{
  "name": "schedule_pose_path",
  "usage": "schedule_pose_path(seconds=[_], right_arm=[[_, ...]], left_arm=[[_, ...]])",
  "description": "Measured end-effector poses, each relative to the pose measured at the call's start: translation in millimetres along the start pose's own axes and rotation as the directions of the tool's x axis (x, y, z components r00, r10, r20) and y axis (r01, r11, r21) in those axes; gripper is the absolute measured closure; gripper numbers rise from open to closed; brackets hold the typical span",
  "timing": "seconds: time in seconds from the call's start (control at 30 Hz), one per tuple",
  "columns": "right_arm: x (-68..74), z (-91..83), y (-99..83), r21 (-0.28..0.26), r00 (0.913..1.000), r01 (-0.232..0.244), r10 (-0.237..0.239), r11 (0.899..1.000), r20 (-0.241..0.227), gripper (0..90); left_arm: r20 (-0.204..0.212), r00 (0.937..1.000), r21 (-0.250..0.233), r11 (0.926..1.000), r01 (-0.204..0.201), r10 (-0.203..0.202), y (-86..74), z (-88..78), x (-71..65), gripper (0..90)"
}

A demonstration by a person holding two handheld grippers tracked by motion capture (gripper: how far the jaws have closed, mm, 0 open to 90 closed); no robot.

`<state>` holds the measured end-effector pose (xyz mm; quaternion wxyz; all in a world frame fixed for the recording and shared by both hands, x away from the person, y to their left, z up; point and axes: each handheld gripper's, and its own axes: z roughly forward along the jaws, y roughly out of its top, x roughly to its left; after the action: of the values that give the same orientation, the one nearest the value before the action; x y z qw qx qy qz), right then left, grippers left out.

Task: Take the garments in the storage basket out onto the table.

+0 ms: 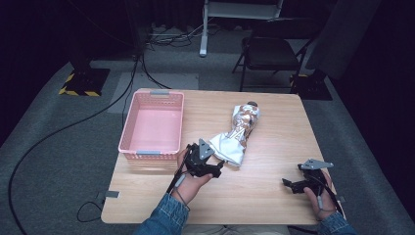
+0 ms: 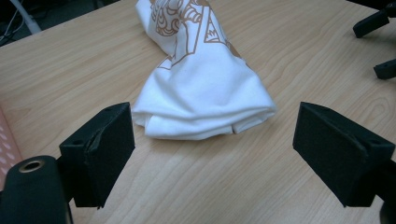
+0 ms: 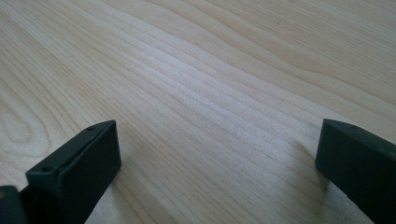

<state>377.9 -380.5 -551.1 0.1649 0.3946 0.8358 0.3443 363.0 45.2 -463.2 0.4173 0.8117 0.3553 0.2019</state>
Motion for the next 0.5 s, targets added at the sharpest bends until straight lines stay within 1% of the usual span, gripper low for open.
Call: schedule_pose_path(seconds=[0.13,0.5], right_arm=[[0.0,0.0,0.0,0.000,1.0000,0.000,0.000,1.000,0.000,0.0],[0.0,0.0,0.0,0.000,1.0000,0.000,0.000,1.000,0.000,0.0]], left_arm=[[-0.004,1.0000,-0.002,1.0000,-0.002,0.002,-3.6,-4.3,0.2,12.1],[-0.029,0.9996,0.003,1.0000,-0.003,0.003,-17.1,-16.4,8.5,12.1]])
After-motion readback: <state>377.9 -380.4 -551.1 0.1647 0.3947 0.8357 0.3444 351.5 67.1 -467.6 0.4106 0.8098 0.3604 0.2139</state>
